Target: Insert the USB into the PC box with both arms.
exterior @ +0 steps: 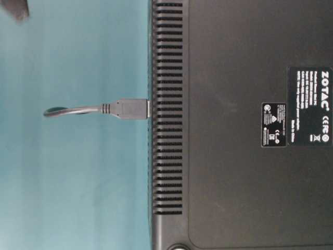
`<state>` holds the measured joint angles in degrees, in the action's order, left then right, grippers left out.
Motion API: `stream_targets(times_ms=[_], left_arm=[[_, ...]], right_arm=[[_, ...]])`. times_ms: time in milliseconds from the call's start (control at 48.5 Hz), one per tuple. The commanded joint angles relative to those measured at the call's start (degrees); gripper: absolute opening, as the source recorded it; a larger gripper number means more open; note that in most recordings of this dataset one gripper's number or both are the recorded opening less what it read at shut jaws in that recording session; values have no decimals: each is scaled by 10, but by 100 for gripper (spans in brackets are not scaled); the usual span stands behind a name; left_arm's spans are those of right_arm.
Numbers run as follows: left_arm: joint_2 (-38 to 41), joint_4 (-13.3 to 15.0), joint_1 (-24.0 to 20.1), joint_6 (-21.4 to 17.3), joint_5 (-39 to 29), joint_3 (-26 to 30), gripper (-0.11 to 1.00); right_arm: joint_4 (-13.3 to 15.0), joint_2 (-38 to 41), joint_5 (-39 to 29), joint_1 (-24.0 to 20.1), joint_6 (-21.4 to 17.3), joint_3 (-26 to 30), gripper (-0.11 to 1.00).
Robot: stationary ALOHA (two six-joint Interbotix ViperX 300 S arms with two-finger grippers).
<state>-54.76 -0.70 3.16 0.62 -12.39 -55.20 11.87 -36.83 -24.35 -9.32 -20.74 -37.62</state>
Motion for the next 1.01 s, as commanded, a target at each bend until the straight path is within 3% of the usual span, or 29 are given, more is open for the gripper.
stream_targets(times_ms=[0, 330, 989], left_arm=[[3, -2, 1, -1, 3, 7, 78], [3, -2, 1, -1, 3, 6, 78], [4, -2, 1, -1, 3, -2, 78]], right_arm=[[-1, -4, -7, 1, -6, 1, 69], [-1, -16, -78, 0, -5, 0, 69], [0, -60, -79, 4, -6, -40, 69]])
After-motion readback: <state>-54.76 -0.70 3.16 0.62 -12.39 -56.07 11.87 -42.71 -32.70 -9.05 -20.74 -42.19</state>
